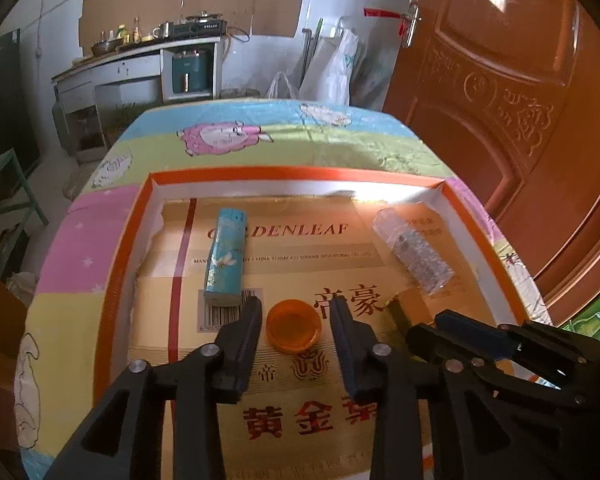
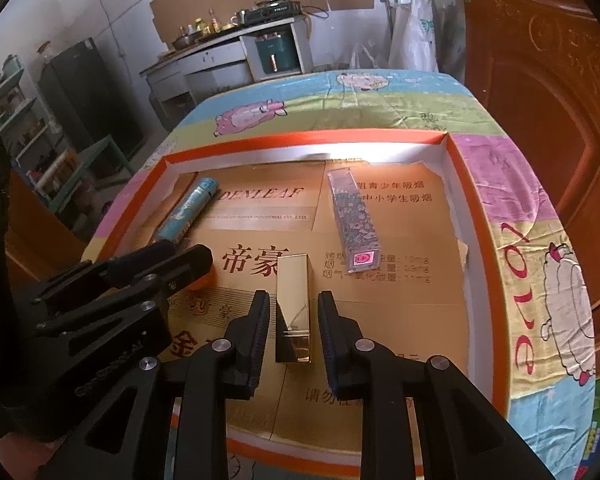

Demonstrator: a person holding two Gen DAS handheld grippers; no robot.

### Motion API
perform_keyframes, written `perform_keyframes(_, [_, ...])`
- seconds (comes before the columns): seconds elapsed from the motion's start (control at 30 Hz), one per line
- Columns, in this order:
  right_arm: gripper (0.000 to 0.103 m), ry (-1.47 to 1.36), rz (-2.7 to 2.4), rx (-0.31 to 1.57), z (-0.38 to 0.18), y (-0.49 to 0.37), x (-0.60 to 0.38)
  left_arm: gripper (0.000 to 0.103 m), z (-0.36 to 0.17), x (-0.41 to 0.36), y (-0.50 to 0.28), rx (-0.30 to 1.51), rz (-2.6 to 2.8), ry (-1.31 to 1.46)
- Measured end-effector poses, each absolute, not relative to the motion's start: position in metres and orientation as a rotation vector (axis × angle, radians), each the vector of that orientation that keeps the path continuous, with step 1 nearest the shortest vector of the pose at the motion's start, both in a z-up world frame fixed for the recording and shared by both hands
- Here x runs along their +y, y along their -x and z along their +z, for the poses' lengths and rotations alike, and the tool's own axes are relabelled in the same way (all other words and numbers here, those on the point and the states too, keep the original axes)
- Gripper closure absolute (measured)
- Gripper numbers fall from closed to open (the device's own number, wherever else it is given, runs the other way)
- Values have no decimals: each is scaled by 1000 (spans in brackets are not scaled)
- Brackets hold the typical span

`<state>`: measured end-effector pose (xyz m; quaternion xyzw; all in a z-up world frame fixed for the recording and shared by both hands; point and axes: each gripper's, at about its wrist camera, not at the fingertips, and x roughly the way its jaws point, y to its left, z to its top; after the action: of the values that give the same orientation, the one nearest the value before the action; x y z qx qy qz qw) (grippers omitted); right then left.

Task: Organize rigid objects
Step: 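Lower and release the orange cap and gold box inside the tray, then grasp the Hello Kitty box with the left tool while the right tool reaches the black cap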

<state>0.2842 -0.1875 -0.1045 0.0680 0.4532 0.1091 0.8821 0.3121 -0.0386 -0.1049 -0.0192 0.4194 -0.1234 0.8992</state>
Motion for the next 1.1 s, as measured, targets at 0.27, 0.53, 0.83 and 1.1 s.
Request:
perform_keyframes(0.27, [78, -151, 215, 922, -88, -263, -193, 66, -84, -28, -287, 827, -239, 51])
perform_keyframes(0.53, [78, -139, 218, 887, -64, -231, -189, 66, -64, -15, -256, 799, -223, 59])
perform_keyframes(0.83, [78, -124, 224, 857, -43, -189, -184, 66, -50, -2, -215, 770, -210, 57])
perform_keyframes(1.1, [78, -133, 222, 878, -50, -157, -183, 66, -63, 7, -185, 802, -199, 72])
